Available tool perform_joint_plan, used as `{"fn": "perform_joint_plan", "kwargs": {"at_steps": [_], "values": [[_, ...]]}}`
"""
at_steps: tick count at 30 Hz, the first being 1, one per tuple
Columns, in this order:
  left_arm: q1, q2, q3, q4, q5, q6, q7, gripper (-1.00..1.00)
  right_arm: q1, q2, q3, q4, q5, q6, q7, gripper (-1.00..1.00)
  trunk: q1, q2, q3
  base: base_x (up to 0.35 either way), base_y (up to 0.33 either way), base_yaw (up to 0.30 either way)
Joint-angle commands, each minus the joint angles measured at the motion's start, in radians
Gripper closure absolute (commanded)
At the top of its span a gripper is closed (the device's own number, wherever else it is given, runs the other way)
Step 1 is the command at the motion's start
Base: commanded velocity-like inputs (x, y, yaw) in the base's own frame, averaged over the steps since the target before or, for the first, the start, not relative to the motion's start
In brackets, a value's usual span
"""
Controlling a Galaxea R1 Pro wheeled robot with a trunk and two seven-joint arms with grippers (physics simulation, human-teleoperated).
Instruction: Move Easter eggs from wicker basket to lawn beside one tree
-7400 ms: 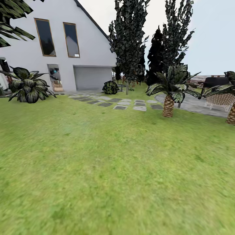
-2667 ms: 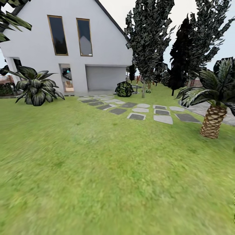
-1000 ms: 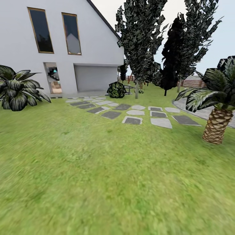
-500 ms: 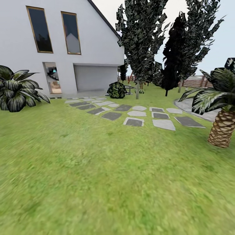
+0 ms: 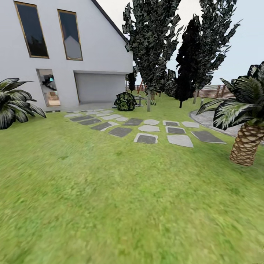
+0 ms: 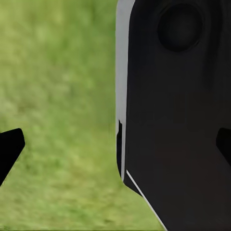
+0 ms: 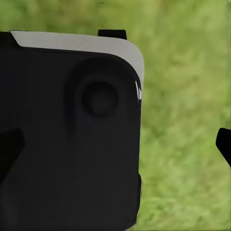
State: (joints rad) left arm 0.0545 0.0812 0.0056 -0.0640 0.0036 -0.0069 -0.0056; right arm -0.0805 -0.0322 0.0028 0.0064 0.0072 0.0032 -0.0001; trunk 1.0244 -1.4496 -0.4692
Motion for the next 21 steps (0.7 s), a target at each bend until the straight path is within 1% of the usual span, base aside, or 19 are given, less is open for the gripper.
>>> {"fn": "perform_joint_plan", "kwargs": {"at_steps": [1, 6, 21], "values": [[0.001, 0.0, 0.001, -0.002, 0.001, -0.001, -0.001, -1.0, -0.001, 0.0, 0.0, 0.0, 0.001, 0.0, 0.0, -1.0, 0.001, 0.0, -0.001, 0.335, 0.085, -0.216], [0.001, 0.0, 0.0, -0.002, 0.001, -0.001, -0.001, -1.0, -0.001, 0.0, 0.001, 0.0, 0.001, 0.001, 0.0, -1.0, 0.001, 0.0, -0.001, 0.335, 0.085, -0.07], [0.001, 0.0, 0.001, -0.002, 0.001, -0.001, -0.001, -1.0, -0.001, 0.0, 0.002, 0.0, 0.002, 0.001, 0.0, -1.0, 0.001, 0.0, -0.001, 0.335, 0.085, -0.002]]}}
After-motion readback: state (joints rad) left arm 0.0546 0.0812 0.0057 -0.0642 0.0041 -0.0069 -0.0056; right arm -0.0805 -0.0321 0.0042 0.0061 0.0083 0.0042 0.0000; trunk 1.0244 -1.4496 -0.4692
